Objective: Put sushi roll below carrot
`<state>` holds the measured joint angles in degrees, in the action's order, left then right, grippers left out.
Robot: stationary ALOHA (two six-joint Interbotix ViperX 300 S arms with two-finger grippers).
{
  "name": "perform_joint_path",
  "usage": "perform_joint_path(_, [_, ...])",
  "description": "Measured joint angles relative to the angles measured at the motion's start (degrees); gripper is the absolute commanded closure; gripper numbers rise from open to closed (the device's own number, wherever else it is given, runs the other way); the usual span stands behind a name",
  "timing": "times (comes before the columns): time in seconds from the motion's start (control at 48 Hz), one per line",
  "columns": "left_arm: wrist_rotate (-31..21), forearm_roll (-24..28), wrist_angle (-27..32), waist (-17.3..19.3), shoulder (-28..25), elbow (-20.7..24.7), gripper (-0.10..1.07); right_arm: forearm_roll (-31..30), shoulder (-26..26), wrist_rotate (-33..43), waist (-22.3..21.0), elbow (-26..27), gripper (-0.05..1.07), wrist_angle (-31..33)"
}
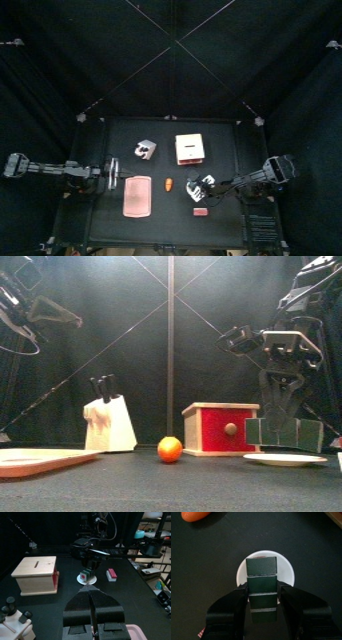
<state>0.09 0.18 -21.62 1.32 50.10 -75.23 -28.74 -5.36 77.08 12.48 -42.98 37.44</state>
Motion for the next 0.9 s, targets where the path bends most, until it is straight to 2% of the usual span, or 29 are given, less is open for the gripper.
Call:
perform_joint_path(0.292, [0.0, 0.0, 0.0, 0.09, 0.09, -0.09, 1.0, -2.2, 0.09, -0.79, 0.09, 2.72, 0.41, -0.53])
perform_joint_path(0.896, [-0.26, -1.41, 0.0, -0.18, 0.09, -0.26, 1.0, -12.57, 5.63, -0.79, 3.25, 9.05, 0.41, -10.63])
